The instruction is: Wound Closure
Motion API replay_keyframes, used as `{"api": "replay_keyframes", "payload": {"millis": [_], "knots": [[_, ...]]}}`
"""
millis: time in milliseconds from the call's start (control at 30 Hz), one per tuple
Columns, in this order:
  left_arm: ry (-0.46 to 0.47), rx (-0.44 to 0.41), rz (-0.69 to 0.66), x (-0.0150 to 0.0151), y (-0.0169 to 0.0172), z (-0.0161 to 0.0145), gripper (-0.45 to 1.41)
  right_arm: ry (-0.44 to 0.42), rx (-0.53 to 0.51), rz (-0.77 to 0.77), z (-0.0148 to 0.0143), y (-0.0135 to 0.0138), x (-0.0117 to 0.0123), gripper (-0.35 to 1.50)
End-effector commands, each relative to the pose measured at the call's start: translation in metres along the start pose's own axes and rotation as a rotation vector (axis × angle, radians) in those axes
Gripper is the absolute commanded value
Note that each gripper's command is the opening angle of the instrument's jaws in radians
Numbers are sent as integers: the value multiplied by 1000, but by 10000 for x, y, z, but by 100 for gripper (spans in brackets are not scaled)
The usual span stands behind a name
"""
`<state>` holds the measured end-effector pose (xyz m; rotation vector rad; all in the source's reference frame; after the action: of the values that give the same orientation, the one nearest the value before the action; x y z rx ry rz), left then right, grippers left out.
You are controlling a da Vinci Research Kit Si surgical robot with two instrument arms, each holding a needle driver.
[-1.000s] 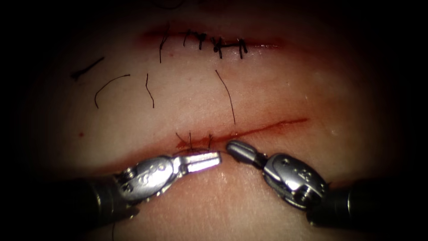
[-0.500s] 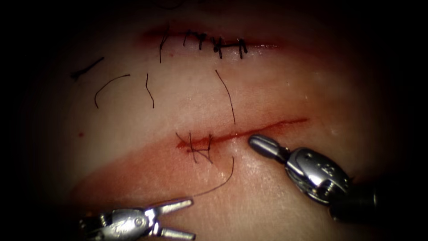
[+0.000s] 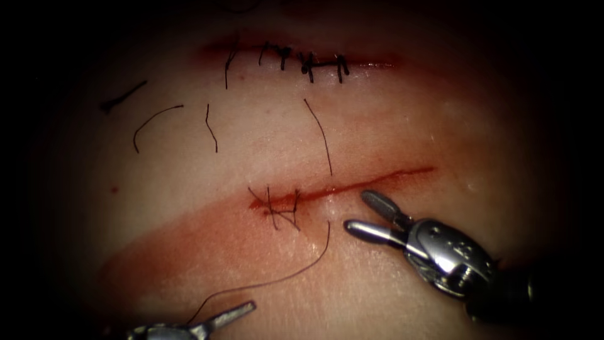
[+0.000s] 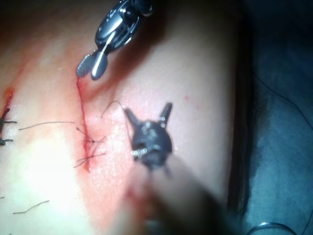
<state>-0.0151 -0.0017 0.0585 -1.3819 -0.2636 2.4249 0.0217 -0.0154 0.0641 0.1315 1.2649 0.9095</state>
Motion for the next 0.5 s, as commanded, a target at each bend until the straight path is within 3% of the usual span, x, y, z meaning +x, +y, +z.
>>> {"api": "replay_keyframes", "payload": {"millis": [33, 200, 333, 500], "knots": [[-20, 30, -11, -8, -11, 12, 78, -23, 11, 1, 4, -10, -13, 69], [-61, 57, -18, -23, -36, 23, 73, -42, 17, -8, 2, -12, -14, 73], [-174, 51, 8, -49, -44, 38, 47, -51, 21, -9, 0, -12, -14, 74], [-300, 12, 40, -82, -32, 43, 46, -73, 29, -15, -7, -14, -11, 88]]}}
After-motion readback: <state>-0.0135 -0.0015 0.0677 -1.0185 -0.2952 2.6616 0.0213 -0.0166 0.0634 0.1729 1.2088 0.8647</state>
